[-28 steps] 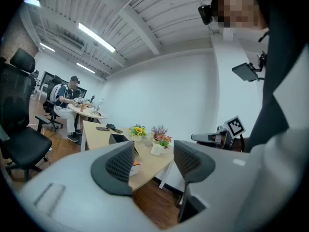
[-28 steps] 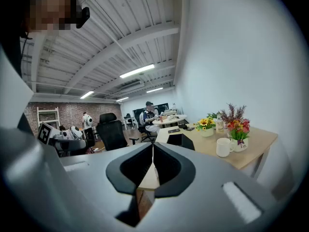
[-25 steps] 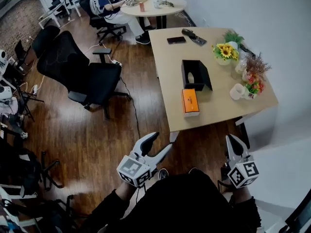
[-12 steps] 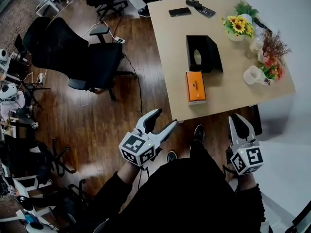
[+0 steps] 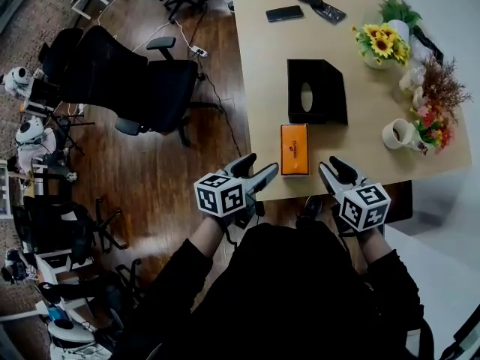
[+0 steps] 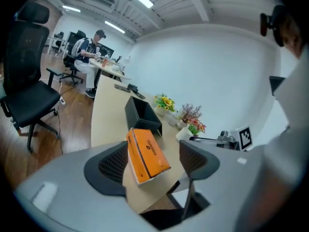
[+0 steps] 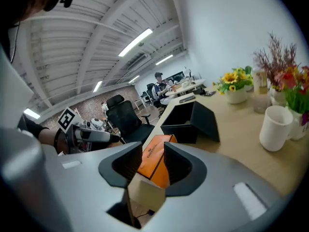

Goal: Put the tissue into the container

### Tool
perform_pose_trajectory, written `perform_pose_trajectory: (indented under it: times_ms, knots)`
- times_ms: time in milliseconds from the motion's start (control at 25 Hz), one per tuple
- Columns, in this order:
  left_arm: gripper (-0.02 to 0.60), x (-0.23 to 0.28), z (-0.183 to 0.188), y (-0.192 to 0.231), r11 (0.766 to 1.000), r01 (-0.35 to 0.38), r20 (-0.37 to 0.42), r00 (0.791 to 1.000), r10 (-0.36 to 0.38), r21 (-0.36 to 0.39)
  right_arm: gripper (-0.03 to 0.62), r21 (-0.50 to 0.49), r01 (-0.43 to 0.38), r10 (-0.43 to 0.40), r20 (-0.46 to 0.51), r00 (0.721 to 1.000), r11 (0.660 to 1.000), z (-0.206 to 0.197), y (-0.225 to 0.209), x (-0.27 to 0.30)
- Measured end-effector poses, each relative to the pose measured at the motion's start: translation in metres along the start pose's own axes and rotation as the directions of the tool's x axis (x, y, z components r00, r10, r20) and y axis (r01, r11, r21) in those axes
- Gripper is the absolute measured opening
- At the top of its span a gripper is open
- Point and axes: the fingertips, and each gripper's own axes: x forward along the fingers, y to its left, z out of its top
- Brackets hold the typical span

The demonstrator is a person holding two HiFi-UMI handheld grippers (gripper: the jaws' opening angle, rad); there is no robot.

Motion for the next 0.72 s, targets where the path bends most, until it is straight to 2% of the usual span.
perform_pose_trajectory:
  times_ms: [120,280,520,720]
  knots:
    - [0.32,0.023,-0.005,0.013,0.999,-0.003,-0.073,0.997,0.0,-0.047,0.165,0.08,-0.017,0.021,-0.058,0.998,0.997,-0.006,-0.013,0.019]
    - [0.319,0.041,-0.012,0.03,0.998,-0.007,-0.147,0.989,-0.002,-0.063,0.173,0.146,-0.012,0.03,-0.118,0.993,0.989,-0.016,-0.023,0.039]
    - [0.319,0.063,-0.025,0.043,0.993,0.045,-0.231,0.971,-0.069,-0.106,0.175,0.246,-0.013,0.057,-0.175,0.983,0.969,-0.033,-0.022,0.058]
    - [0.319,0.078,-0.033,0.046,0.988,0.071,-0.27,0.957,-0.106,-0.134,0.178,0.283,0.013,0.046,-0.202,0.978,0.959,-0.033,-0.028,0.075]
